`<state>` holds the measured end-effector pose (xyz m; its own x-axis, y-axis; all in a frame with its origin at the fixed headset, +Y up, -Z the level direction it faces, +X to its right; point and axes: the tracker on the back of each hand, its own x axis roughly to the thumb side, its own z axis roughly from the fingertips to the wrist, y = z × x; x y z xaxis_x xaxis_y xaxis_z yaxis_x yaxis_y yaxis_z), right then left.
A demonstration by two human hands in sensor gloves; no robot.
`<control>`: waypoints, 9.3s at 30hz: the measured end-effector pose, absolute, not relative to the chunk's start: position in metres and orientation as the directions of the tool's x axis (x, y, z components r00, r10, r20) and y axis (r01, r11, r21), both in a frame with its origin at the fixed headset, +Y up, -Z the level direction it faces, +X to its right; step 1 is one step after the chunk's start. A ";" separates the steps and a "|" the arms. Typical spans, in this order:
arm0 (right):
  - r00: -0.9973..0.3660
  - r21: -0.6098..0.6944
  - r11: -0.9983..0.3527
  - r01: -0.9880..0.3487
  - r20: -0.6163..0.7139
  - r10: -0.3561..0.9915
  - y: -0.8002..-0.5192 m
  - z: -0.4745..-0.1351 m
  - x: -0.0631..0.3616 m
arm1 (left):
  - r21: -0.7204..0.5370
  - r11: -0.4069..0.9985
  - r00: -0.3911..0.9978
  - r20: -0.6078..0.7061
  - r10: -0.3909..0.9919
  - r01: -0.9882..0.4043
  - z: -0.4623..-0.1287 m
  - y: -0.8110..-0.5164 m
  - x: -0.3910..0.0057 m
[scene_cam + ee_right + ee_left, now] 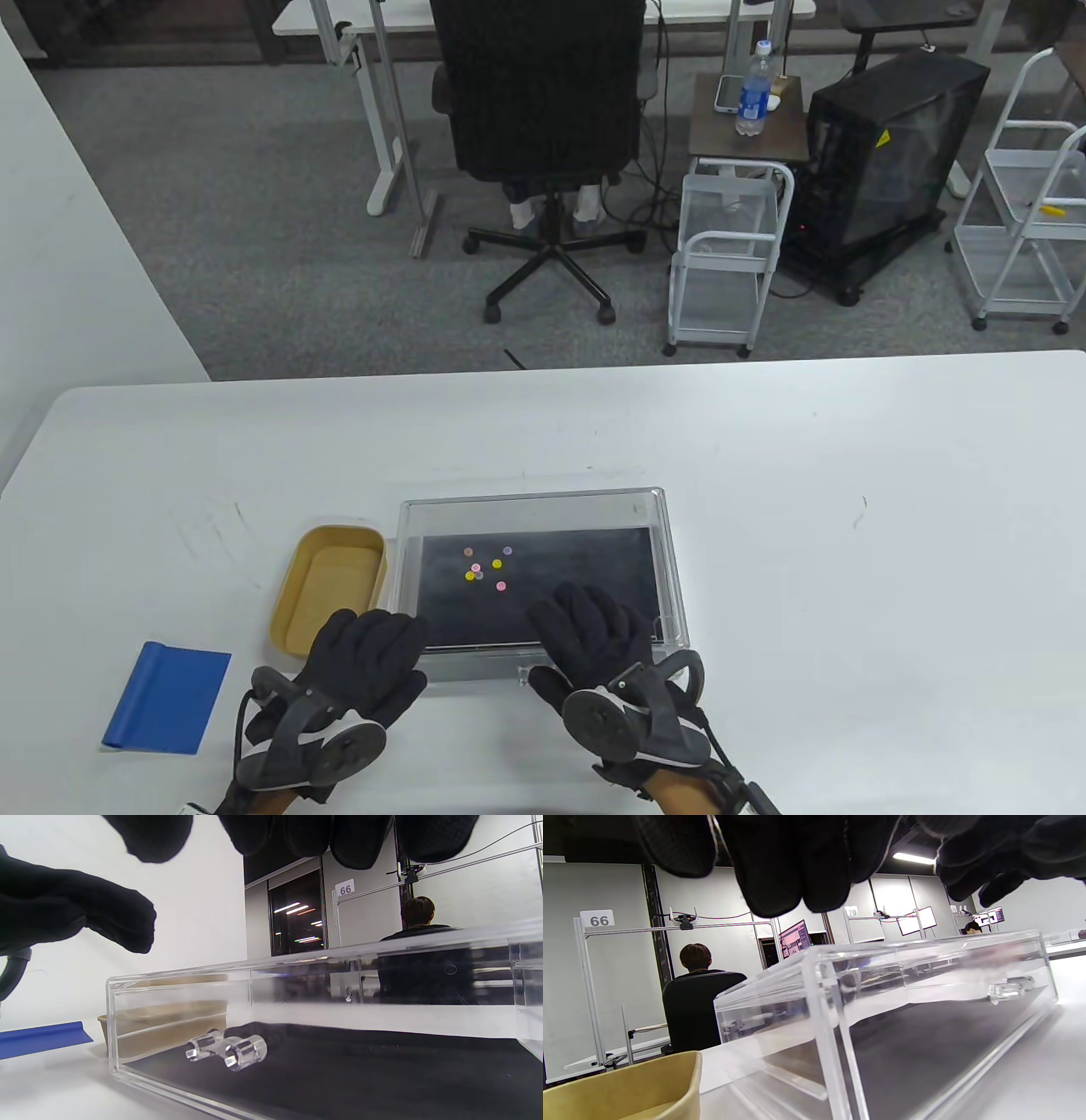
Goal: Scrape buttons from drawer organizer into bento box
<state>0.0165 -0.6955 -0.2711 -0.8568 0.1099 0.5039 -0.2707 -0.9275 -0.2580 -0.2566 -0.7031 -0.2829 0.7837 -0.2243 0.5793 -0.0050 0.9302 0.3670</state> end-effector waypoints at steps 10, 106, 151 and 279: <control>-0.853 -0.245 -0.933 -0.262 0.511 0.106 -0.697 -0.271 0.015 | 0.390 0.921 0.838 0.505 -0.206 -0.009 -0.294 -0.695 -0.280; -0.852 -0.285 -0.927 -0.242 0.520 0.062 -0.695 -0.269 0.015 | 0.386 0.867 0.890 -0.198 0.412 -0.315 -0.333 -0.685 -0.432; -0.731 -0.164 -0.946 -0.278 0.675 0.098 -0.702 -0.246 -0.030 | 0.162 0.973 0.708 0.707 0.003 -0.165 -0.256 -0.705 -0.215; -0.978 -0.057 -0.977 -0.206 0.035 0.204 -0.671 -0.376 -0.050 | 0.252 0.967 0.666 0.728 -0.164 -0.038 -0.257 -0.710 -0.217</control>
